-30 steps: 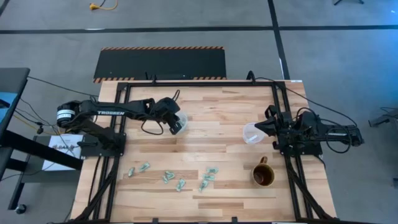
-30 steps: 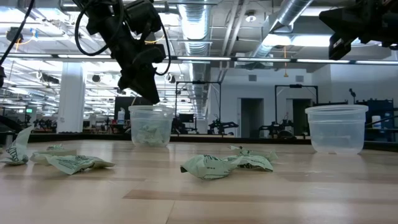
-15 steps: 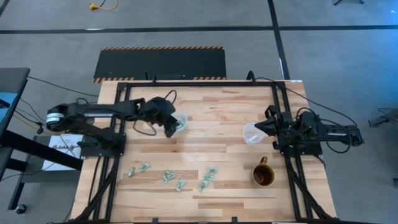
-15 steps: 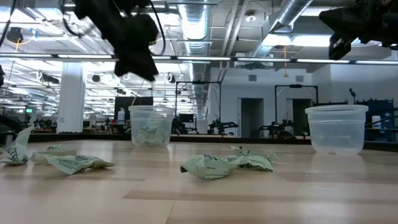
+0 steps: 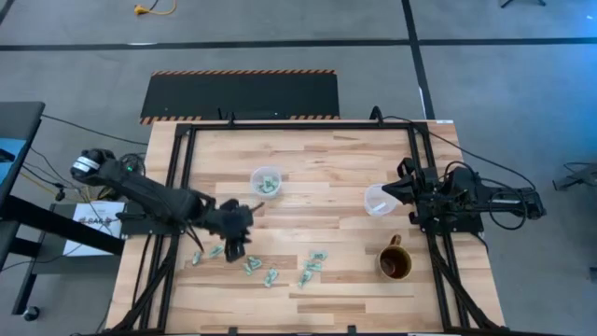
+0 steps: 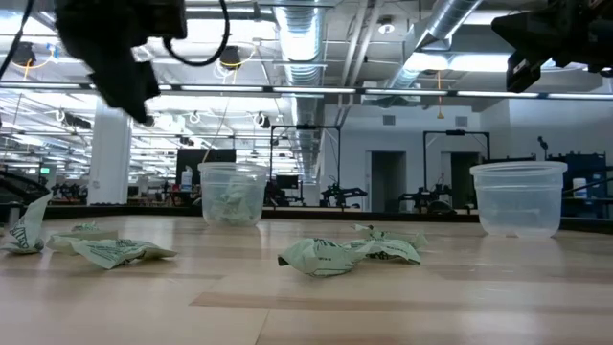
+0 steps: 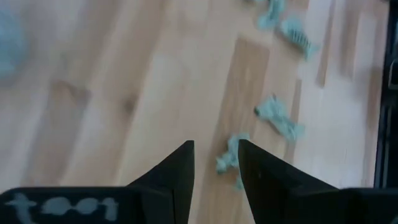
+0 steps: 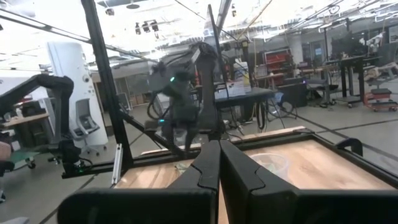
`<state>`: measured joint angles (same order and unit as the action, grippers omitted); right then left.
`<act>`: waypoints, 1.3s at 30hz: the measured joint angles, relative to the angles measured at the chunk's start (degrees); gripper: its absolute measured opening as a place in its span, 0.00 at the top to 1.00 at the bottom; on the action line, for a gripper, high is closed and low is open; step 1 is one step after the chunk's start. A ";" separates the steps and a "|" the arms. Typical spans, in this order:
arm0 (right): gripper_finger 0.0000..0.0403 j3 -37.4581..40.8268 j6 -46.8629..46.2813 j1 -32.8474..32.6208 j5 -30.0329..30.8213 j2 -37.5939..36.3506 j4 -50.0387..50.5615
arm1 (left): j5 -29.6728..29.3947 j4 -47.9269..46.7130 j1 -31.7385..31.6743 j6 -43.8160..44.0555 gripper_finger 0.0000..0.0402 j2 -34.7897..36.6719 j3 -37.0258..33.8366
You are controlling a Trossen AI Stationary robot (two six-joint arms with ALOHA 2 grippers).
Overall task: Pick and place Stevia / Truvia into bins
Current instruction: Put the white stevia packet into the left transparent container
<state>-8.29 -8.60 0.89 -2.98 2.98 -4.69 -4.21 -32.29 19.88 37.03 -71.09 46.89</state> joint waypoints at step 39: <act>1.00 0.00 0.00 0.02 0.00 0.01 0.02 | 15.30 6.35 5.68 3.11 0.72 -17.20 -0.10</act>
<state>-8.29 -8.60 0.90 -2.98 2.99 -4.67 11.10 -25.94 25.56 40.14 -88.29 46.78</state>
